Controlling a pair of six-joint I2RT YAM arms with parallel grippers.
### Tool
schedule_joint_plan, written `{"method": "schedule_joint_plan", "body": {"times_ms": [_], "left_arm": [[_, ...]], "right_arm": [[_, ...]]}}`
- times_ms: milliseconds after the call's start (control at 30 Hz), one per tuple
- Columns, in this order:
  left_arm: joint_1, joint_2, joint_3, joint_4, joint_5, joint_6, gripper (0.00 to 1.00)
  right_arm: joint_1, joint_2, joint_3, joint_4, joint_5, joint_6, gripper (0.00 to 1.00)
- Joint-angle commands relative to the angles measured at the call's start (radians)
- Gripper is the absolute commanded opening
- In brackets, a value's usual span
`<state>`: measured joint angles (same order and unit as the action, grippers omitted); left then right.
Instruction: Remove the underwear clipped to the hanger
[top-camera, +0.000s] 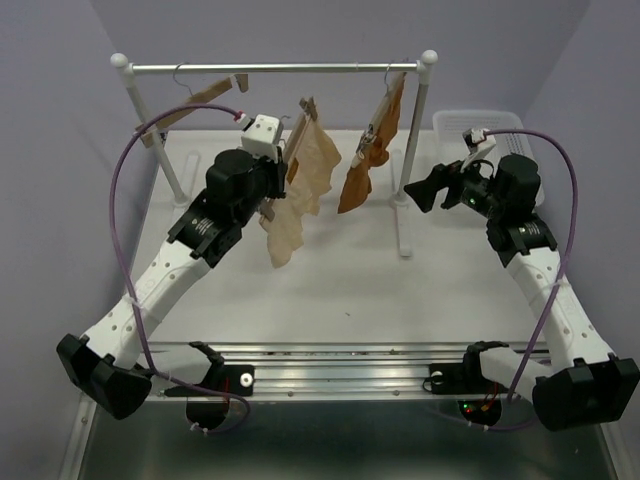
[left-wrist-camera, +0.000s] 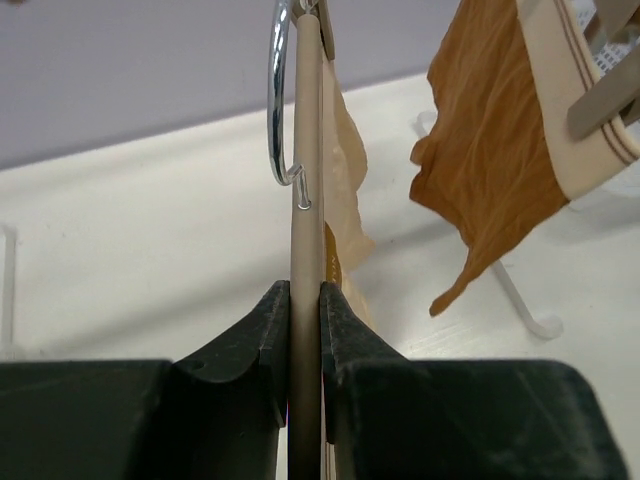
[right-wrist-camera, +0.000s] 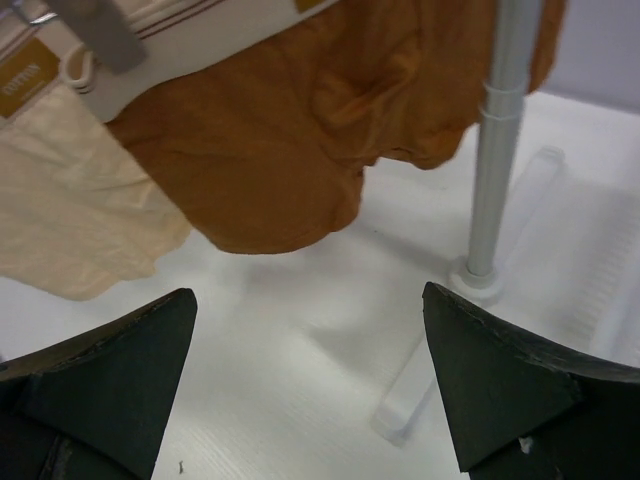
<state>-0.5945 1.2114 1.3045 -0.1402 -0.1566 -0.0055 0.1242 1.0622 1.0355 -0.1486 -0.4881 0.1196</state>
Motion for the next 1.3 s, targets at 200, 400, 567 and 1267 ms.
{"method": "schedule_joint_plan", "body": {"times_ms": [200,400,567,1267], "left_arm": [[-0.019,-0.366,-0.246,-0.152,-0.06,-0.296,0.0],[-0.019,-0.603,-0.389,-0.225,0.126,-0.334,0.0],[-0.021,-0.72,-0.455,-0.216,0.325,-0.329,0.0],[-0.021,-0.745,-0.445,-0.125,0.617,-0.194,0.0]], "right_arm": [[0.083,0.166,0.216,-0.14,-0.534,-0.32,1.0],[0.193,0.266,0.395,-0.256,-0.544,-0.371,1.0],[0.242,0.39,0.598,-0.382,-0.665,-0.359,1.0],[0.282,0.57,0.713,-0.401,-0.911,-0.212,1.0]]}}
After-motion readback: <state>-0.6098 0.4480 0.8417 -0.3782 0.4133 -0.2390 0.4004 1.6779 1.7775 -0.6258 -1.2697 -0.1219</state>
